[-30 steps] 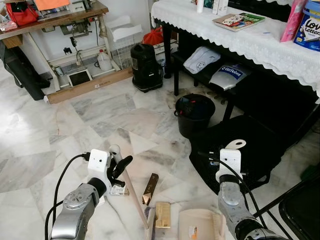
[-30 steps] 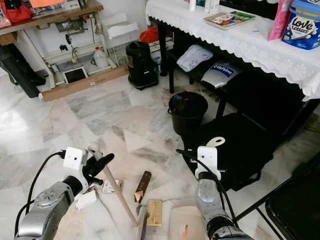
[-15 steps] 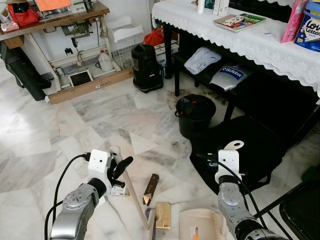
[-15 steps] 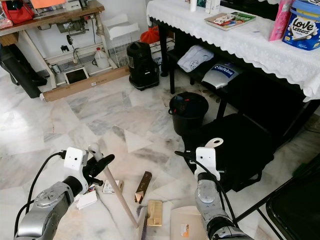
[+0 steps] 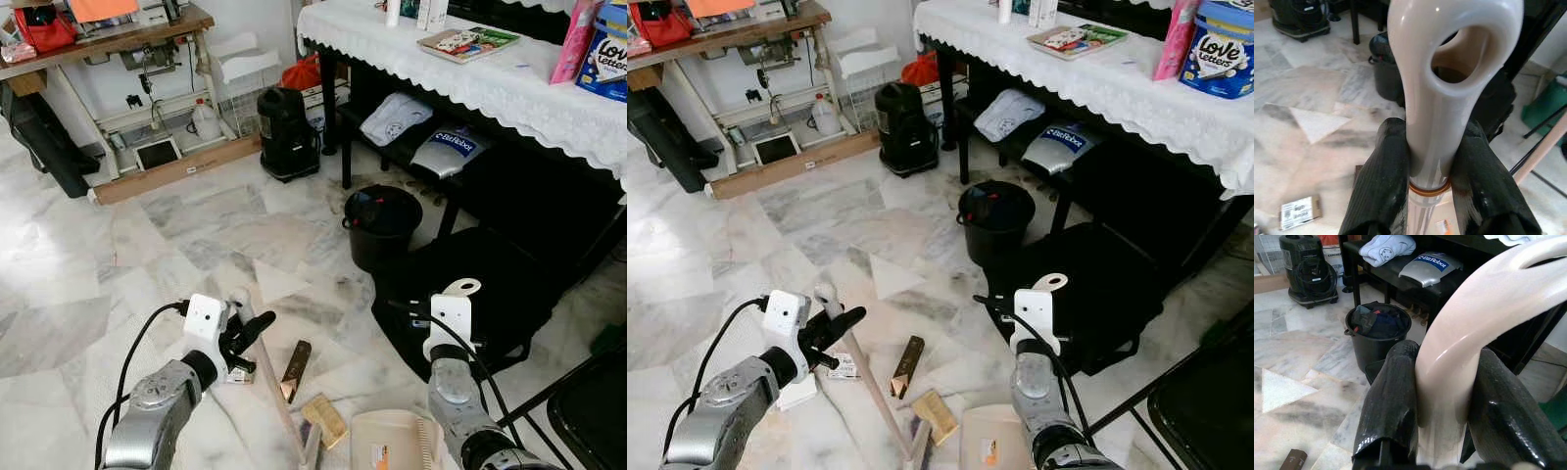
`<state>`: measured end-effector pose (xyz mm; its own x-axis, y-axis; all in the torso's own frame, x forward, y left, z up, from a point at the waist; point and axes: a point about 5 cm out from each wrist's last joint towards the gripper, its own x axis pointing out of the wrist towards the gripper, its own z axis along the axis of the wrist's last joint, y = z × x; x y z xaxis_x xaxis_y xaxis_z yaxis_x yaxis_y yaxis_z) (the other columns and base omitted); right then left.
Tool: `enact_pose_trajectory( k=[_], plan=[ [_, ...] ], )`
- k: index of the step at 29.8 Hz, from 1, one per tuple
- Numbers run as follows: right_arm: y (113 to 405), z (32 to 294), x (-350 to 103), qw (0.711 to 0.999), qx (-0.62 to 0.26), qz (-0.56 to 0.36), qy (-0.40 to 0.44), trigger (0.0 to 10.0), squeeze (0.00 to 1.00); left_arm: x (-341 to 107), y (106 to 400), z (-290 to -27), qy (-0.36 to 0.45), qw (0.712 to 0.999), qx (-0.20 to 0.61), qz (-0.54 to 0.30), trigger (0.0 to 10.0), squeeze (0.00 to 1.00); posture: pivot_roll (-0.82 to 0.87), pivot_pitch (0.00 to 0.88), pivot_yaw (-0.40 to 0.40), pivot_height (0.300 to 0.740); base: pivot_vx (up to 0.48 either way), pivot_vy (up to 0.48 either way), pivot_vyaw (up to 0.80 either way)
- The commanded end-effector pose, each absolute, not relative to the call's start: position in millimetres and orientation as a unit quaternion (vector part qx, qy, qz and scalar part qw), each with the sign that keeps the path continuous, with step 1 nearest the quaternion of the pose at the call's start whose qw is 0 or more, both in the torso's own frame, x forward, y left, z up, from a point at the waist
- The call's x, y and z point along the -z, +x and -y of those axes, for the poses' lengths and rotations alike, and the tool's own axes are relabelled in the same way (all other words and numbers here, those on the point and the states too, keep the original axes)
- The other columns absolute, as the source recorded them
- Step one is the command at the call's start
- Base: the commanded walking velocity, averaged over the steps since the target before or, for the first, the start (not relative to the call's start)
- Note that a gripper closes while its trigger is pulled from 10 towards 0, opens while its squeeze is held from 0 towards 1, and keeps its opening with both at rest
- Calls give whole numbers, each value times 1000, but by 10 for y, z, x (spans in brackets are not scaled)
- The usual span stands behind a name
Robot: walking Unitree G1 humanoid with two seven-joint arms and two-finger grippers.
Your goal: Sweep floor
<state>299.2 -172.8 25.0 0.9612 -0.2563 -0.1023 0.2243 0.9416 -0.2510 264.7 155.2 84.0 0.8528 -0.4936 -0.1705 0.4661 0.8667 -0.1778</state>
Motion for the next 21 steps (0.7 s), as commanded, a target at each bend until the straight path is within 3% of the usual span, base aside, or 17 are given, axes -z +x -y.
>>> enact_pose_trajectory(
  k=[1,16,21],
  plan=[
    [2896,1683,-96,980,110,-113,-120,10000,0,-937,2634,-1550,-103,955,262,-89,10000,0,227,30,88,740,0,0,0],
    [2896,1670,-95,980,109,-113,-119,10000,0,-1548,2828,-1745,-85,975,203,41,10000,0,228,25,90,740,0,0,0],
    [2895,1668,-93,981,108,-113,-118,10000,0,-1521,2874,-1723,-13,982,183,50,10000,0,229,22,90,740,0,0,0]
  ],
)
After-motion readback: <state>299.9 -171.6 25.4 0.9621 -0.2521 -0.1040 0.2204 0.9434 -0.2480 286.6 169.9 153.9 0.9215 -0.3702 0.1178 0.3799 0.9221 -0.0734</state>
